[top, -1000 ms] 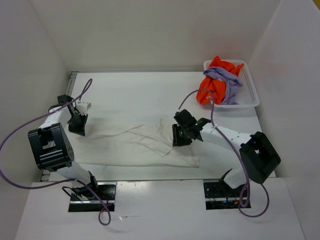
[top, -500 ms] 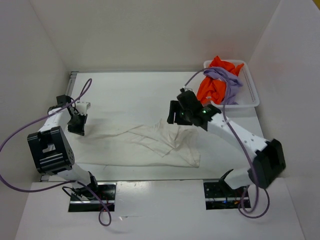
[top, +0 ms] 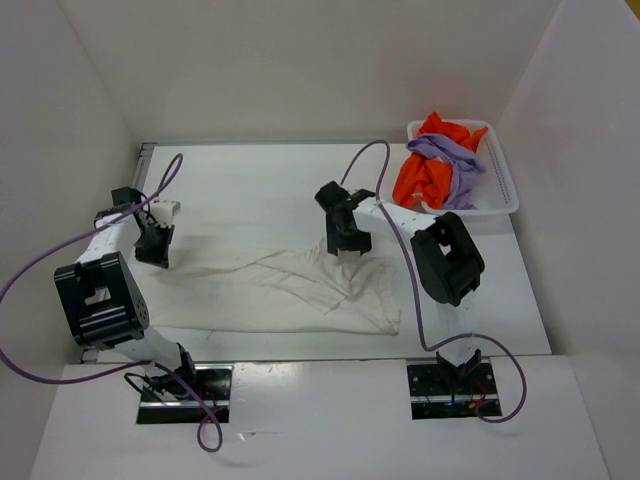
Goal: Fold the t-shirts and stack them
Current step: Fold the other side of the tshirt into a rectangle
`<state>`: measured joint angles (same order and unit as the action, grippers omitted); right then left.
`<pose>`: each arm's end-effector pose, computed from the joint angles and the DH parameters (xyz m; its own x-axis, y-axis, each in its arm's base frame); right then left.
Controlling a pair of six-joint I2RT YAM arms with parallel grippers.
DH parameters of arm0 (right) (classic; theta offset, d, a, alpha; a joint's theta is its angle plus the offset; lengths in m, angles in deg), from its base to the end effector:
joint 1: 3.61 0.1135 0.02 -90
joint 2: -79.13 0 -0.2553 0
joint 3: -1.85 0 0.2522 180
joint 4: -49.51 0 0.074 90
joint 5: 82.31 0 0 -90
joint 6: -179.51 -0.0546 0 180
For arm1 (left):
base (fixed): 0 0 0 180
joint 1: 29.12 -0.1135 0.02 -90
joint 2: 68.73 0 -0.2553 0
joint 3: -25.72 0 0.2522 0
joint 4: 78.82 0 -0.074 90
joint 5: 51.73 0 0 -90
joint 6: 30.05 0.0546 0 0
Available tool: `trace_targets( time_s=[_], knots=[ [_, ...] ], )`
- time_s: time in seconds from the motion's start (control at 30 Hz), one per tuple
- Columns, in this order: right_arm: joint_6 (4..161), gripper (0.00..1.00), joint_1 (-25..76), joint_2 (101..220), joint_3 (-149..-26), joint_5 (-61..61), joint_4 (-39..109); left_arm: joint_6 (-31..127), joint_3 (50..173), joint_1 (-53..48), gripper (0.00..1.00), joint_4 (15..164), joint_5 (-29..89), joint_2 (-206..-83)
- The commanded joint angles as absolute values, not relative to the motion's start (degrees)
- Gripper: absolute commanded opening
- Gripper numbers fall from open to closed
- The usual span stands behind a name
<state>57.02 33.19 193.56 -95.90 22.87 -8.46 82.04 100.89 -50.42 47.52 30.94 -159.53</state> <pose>0.3294 0.2286 0.1514 -0.9320 -0.0498 -0.3589 -0.0261 0.9972 -0.0708 0.2930 0.1068 0.1810 -0.9272 0.0388 -0.3726 0.0328 0.9992 0.0224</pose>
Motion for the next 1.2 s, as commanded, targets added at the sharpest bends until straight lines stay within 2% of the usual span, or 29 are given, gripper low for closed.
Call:
trace_targets(
  time_s=[0.0, 0.07, 0.1, 0.17, 0.2, 0.3, 0.33, 0.4, 0.5, 0.53, 0.57, 0.6, 0.67, 0.73, 0.8, 1.03, 1.17],
  knots=[
    [57.34, 0.67, 33.75, 191.54, -94.99, 26.32, -9.08, 81.22, 102.68, -50.74, 0.00, 46.90, 29.31, -160.66],
    [57.34, 0.60, 33.75, 192.76, -94.97, 26.32, -9.08, 81.22, 103.29, -50.74, 0.00, 46.90, 29.31, -161.19],
    [56.64, 0.52, 33.75, 192.77, -94.97, 27.10, -9.08, 81.22, 103.29, -50.74, 0.00, 46.90, 29.31, -161.19],
    [56.02, 0.45, 33.75, 191.55, -94.45, 27.11, -8.21, 81.22, 103.29, -50.74, 0.00, 46.38, 29.31, -161.19],
    [56.02, 0.36, 33.14, 191.02, -93.66, 27.11, -7.33, 81.22, 103.29, -50.74, 0.00, 46.38, 29.31, -161.19],
    [56.02, 0.21, 31.64, 191.01, -93.04, 26.58, -7.32, 81.22, 103.82, -50.74, 0.00, 46.38, 29.31, -161.19],
    [56.02, 0.10, 31.64, 191.01, -92.43, 26.06, -7.32, 81.22, 103.82, -50.74, 0.00, 46.38, 29.31, -161.19],
    [56.02, 0.00, 31.11, 191.01, -91.73, 26.06, -7.32, 81.22, 103.82, -50.74, 0.00, 46.38, 29.31, -161.19],
    [56.02, 0.00, 30.50, 189.61, -91.19, 25.45, -7.32, 81.22, 103.82, -50.74, 0.00, 46.38, 29.31, -161.19],
    [56.02, 0.06, 30.49, 188.74, -91.19, 24.48, -7.32, 81.22, 103.82, -50.74, 0.00, 46.38, 29.31, -161.19],
    [56.02, 0.18, 30.49, 188.73, -91.89, 23.78, -7.93, 81.22, 103.82, -50.74, 0.00, 46.38, 29.31, -161.19],
    [56.02, 0.34, 30.49, 187.86, -92.77, 23.07, -7.93, 81.22, 103.82, -50.74, 0.00, 46.38, 29.31, -161.19],
    [54.88, 0.58, 30.49, 187.06, -94.00, 20.01, -9.33, 81.22, 103.82, -50.74, 0.00, 46.38, 29.31, -161.19],
    [54.35, 0.68, 31.02, 185.66, -94.01, 19.46, -10.56, 81.75, 103.82, -50.74, 0.00, 46.38, 29.31, -161.19],
    [53.03, 0.71, 32.33, 185.65, -94.01, 18.94, -11.79, 81.75, 103.82, -50.74, 0.00, 46.38, 29.31, -161.19],
    [51.63, 0.71, 35.85, 188.37, -93.48, 23.15, -15.84, 81.75, 103.29, -50.74, 0.00, 46.90, 29.31, -161.71],
    [51.63, 0.64, 35.86, 189.69, -92.96, 23.85, -15.84, 81.75, 103.29, -50.74, 0.00, 46.90, 29.31, -161.71]
  ],
)
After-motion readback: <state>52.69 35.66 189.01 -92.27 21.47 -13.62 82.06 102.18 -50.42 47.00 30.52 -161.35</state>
